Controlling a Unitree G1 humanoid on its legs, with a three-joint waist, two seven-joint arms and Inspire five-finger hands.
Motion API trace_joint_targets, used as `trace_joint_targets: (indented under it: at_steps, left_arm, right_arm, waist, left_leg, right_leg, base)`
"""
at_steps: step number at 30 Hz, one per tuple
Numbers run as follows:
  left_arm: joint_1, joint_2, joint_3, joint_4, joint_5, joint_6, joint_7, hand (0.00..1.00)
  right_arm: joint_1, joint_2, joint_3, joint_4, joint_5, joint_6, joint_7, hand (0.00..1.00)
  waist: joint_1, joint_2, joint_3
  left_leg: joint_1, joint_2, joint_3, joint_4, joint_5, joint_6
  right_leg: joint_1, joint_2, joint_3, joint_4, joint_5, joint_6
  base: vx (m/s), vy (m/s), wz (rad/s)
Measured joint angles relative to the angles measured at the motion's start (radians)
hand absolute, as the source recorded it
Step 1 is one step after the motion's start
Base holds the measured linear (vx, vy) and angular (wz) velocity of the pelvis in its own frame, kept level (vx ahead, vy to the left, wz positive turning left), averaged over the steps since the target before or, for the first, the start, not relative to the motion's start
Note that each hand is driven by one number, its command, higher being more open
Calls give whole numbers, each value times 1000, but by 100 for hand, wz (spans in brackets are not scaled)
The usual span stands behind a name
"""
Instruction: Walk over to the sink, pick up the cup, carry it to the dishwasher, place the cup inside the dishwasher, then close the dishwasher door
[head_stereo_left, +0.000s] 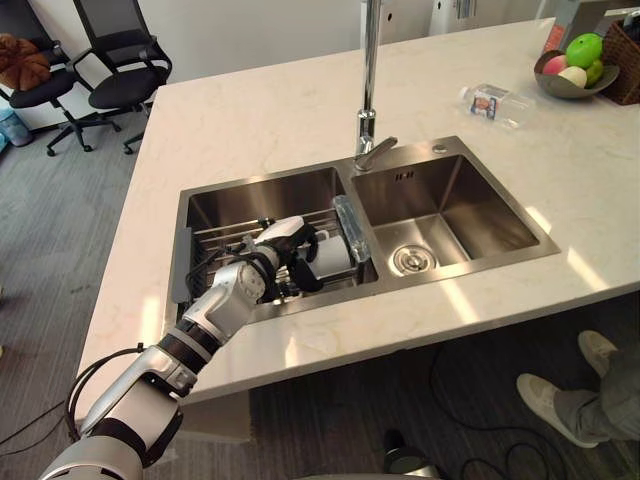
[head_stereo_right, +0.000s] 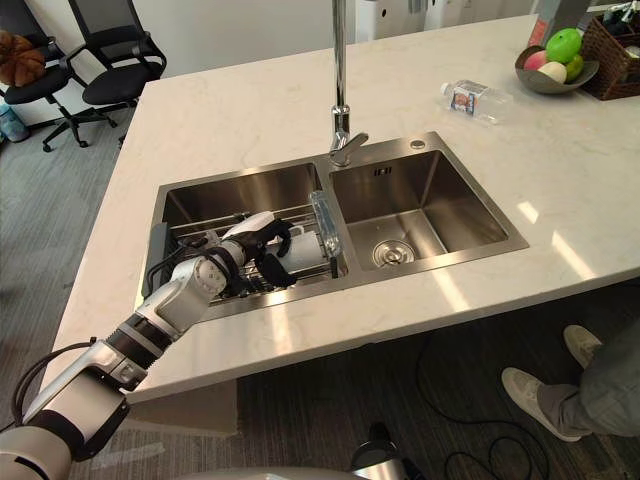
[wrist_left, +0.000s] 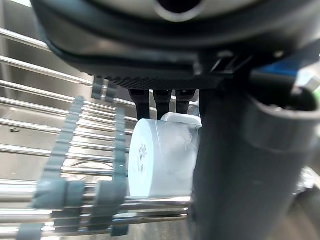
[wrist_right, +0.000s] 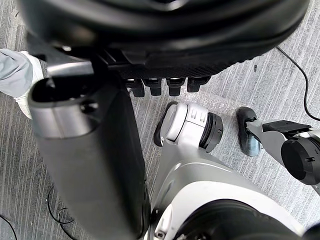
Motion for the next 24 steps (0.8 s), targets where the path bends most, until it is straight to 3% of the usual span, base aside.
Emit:
trace_joint_targets:
  at_steps: [15,24]
  left_arm:
    - [-13,5,2,36,-38,-22,-13,0]
    - [-22,46,-6,67,-265,-65,-5,0]
  right_arm:
    - [0,-5,22,-2,-1,-23,4,100]
    - [0,-6,38,-1,-2,-47,14,100]
  waist:
    - [-6,1,2]
    - [-8,6,5]
  left_leg:
    - [1,0,0,0,0,0]
    - [1,0,-4,-2,0,0]
  right_leg:
    - [0,0,0,2,0,0]
    - [2,-1,-5,2,-1,-1]
  base:
    - [0,0,0]
    - [0,0,1]
